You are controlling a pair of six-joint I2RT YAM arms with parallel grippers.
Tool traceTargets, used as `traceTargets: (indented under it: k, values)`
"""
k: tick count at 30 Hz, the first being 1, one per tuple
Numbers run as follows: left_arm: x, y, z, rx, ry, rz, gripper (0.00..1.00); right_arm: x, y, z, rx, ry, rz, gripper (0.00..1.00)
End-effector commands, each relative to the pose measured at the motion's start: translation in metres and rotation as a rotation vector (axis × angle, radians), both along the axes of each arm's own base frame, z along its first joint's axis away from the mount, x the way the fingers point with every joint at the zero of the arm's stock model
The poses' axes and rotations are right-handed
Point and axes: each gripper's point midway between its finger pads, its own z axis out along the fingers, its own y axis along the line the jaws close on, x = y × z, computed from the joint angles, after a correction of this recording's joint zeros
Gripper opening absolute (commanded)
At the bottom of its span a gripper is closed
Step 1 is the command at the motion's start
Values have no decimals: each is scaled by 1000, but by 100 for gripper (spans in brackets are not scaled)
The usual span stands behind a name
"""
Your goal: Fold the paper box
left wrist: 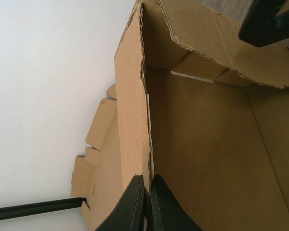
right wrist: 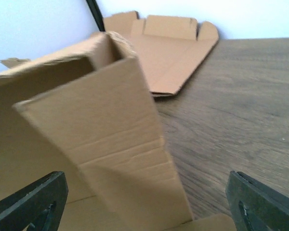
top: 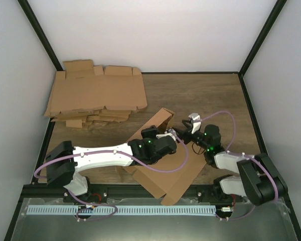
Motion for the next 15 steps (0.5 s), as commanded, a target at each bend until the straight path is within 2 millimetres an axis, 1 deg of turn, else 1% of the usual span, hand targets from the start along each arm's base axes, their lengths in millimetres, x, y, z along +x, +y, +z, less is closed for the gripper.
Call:
traceTargets:
  k: [1, 4, 8, 11, 14, 15]
  values:
    - [-7, 0, -12, 20, 48, -31, 4, 35, -2, 7, -14, 4, -77, 91]
    - [-8, 0, -13, 22, 50, -35, 4, 44, 5, 5, -21, -5, -46, 89]
    - [-10, -3, -15, 15, 57, -46, 4, 52, 25, -2, -32, -2, 60, 83]
    - [-10, -3, -17, 17, 63, -56, 4, 58, 36, -9, -36, 2, 103, 77]
    - [-11, -3, -19, 15, 65, -64, 4, 63, 44, -11, -35, -2, 120, 71]
    - [-11, -3, -19, 14, 65, -65, 4, 65, 46, -11, -36, -5, 118, 67]
